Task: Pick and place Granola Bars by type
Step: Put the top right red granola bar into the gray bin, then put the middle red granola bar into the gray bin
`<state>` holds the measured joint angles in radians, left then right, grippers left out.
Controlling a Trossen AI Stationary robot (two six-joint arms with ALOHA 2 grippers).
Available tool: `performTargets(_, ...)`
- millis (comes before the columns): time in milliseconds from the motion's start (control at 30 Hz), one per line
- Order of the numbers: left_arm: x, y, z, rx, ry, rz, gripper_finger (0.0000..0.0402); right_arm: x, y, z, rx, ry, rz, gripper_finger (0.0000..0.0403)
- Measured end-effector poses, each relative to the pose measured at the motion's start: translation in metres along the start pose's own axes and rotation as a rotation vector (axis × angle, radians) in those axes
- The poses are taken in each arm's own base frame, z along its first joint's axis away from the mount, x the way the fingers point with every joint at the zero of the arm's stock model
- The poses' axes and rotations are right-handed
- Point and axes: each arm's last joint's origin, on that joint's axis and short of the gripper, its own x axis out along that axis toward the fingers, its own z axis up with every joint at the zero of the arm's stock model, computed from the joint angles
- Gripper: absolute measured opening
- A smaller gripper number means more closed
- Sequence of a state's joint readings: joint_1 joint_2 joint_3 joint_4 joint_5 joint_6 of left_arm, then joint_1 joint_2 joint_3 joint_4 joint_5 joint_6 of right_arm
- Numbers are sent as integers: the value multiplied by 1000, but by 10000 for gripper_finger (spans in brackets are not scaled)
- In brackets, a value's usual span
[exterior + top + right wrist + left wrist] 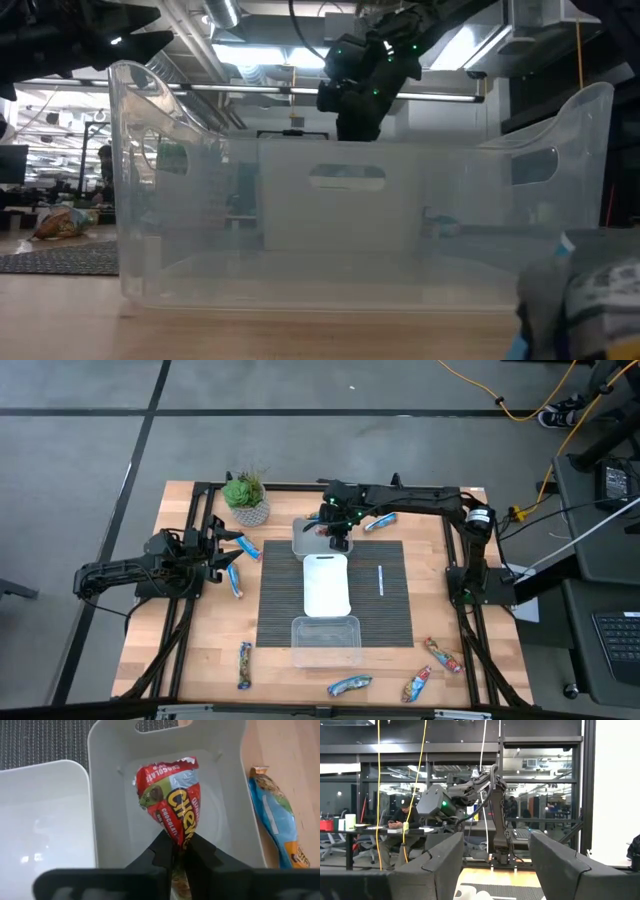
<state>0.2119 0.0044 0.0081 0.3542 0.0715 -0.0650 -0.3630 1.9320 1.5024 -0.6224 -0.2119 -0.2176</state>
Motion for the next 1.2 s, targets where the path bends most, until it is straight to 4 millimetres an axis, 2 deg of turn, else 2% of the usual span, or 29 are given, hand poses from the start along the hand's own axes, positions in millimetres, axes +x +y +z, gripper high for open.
performTargets(200, 0, 0, 0, 0, 0, 0, 218, 0, 0, 0, 1, 6, -29, 81)
performTargets(533, 0, 0, 0, 0, 0, 0, 219, -2, 3, -3, 43, 46, -24, 171)
performTargets(767, 0, 0, -1, 0, 7, 1, 218, -19, 17, -15, 176, 188, -5, 179)
performTargets(967, 0, 0, -4, -3, 43, 0, 217, -55, 52, -21, 194, 282, -104, 156)
performTargets(1200, 0, 0, -6, -5, 67, -3, 219, -105, 110, -31, 269, 267, -220, 136)
